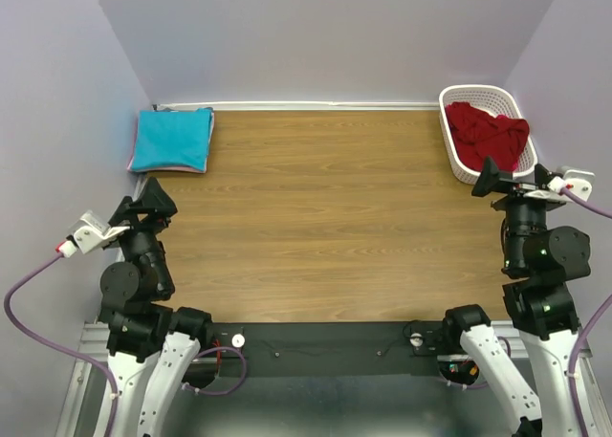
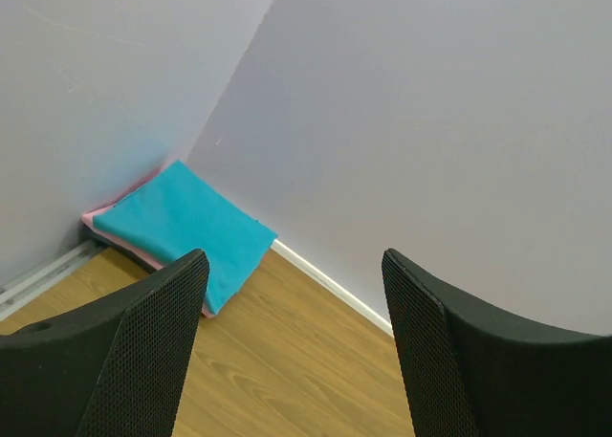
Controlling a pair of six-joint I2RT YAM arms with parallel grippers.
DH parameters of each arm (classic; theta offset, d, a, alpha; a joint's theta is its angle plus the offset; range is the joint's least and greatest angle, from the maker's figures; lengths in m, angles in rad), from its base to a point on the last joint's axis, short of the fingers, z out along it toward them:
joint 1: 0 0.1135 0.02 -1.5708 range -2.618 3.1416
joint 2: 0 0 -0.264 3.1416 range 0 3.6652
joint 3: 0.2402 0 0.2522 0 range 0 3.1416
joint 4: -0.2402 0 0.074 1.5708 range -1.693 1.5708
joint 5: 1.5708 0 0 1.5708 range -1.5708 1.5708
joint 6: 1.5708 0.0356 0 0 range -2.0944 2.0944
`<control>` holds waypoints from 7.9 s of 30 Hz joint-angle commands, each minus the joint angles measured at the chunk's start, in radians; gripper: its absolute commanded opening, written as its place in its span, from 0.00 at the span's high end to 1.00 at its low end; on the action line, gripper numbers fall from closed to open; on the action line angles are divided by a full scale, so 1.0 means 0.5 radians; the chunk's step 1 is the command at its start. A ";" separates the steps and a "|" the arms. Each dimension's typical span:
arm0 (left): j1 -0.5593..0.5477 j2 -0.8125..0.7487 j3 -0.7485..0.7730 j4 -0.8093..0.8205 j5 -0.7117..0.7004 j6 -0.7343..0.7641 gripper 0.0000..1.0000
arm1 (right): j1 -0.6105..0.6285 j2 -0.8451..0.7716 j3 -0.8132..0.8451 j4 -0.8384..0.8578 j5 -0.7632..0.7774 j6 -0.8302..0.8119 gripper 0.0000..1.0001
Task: Fold and stack the t-shirts
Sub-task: Grab the tshirt from the pile, then move the tshirt to the center of the board, then flatten the tshirt out
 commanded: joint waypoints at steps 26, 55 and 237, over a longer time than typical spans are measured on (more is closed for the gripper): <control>0.006 0.372 -0.229 0.212 0.263 0.329 0.18 | -0.460 2.394 1.176 0.076 0.064 0.395 0.00; 0.006 0.611 -0.204 0.224 0.260 0.353 0.18 | -0.957 3.198 1.556 -0.065 -0.298 0.490 0.99; 0.215 1.869 1.835 -0.994 0.517 0.255 1.00 | -0.037 2.452 1.881 -0.099 -0.485 -0.084 0.99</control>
